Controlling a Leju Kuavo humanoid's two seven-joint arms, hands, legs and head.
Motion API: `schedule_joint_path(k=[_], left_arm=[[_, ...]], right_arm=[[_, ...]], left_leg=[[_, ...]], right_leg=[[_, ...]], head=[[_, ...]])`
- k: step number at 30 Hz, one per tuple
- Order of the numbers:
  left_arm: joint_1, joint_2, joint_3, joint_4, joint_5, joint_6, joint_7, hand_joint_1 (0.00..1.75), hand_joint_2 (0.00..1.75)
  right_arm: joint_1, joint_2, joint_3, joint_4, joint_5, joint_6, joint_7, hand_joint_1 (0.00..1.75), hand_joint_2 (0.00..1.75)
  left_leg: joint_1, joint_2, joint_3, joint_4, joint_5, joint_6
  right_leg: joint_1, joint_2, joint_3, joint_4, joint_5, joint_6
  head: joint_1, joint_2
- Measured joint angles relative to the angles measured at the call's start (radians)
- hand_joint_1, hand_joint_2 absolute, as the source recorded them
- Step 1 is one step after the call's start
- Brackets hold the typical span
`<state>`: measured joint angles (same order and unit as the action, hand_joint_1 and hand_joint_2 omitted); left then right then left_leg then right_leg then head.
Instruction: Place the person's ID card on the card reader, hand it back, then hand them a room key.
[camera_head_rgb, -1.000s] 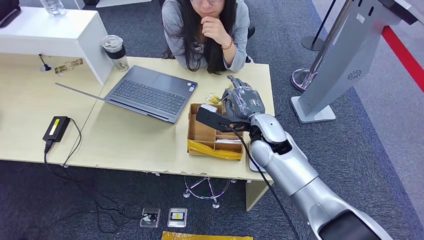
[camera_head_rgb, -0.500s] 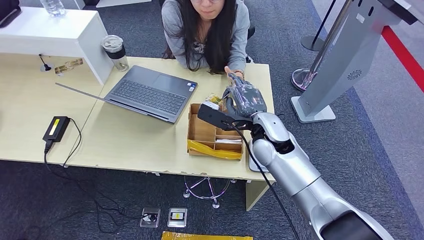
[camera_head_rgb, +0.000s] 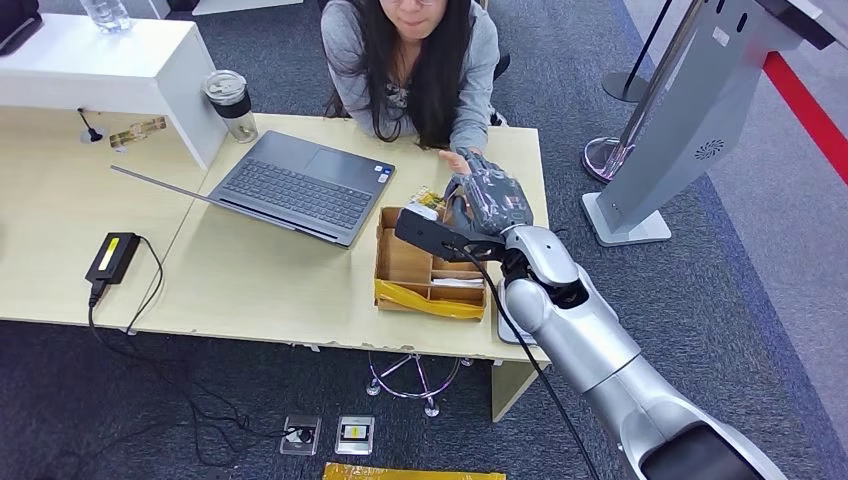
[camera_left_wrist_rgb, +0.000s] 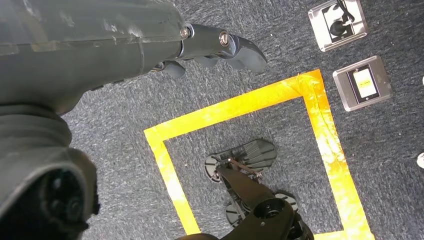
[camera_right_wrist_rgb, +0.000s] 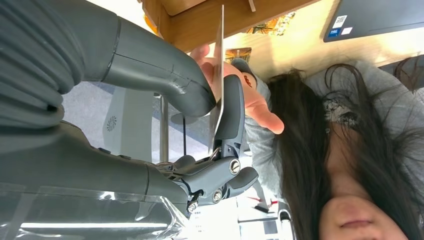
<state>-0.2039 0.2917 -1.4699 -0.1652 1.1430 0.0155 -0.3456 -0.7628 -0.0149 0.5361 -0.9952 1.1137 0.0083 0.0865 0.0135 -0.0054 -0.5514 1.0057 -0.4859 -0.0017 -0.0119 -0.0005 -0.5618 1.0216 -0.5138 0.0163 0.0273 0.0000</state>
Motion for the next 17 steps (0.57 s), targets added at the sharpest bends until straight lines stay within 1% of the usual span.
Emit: schedule_joint_path(k=[6, 7, 10, 11, 17], left_arm=[[0.000, 0.000, 0.000, 0.000, 0.003, 0.000, 0.000, 0.00, 0.00], [0.000, 0.000, 0.000, 0.000, 0.004, 0.000, 0.000, 0.00, 0.00], [0.000, 0.000, 0.000, 0.000, 0.005, 0.000, 0.000, 0.00, 0.00], [0.000, 0.000, 0.000, 0.000, 0.006, 0.000, 0.000, 0.00, 0.00], [0.000, 0.000, 0.000, 0.000, 0.006, 0.000, 0.000, 0.00, 0.00]], right_arm=[[0.000, 0.002, 0.001, 0.000, -0.011, 0.002, 0.002, 1.75, 1.75], [0.000, 0.002, 0.002, 0.000, -0.013, 0.002, 0.003, 1.31, 1.75], [0.000, 0.002, 0.002, 0.000, -0.016, 0.002, 0.004, 0.00, 0.44], [0.000, 0.002, 0.002, 0.000, -0.017, 0.002, 0.004, 0.00, 0.00], [0.000, 0.002, 0.004, 0.000, -0.015, -0.003, 0.007, 0.00, 0.00]], left_leg=[[0.000, 0.000, 0.000, 0.000, 0.000, 0.000], [0.000, 0.000, 0.000, 0.000, 0.000, 0.000], [0.000, 0.000, 0.000, 0.000, 0.000, 0.000], [0.000, 0.000, 0.000, 0.000, 0.000, 0.000], [0.000, 0.000, 0.000, 0.000, 0.000, 0.000]], right_leg=[[0.000, 0.000, 0.000, 0.000, 0.000, 0.000], [0.000, 0.000, 0.000, 0.000, 0.000, 0.000], [0.000, 0.000, 0.000, 0.000, 0.000, 0.000], [0.000, 0.000, 0.000, 0.000, 0.000, 0.000], [0.000, 0.000, 0.000, 0.000, 0.000, 0.000]], head=[[0.000, 0.000], [0.000, 0.000], [0.000, 0.000], [0.000, 0.000], [0.000, 0.000]])
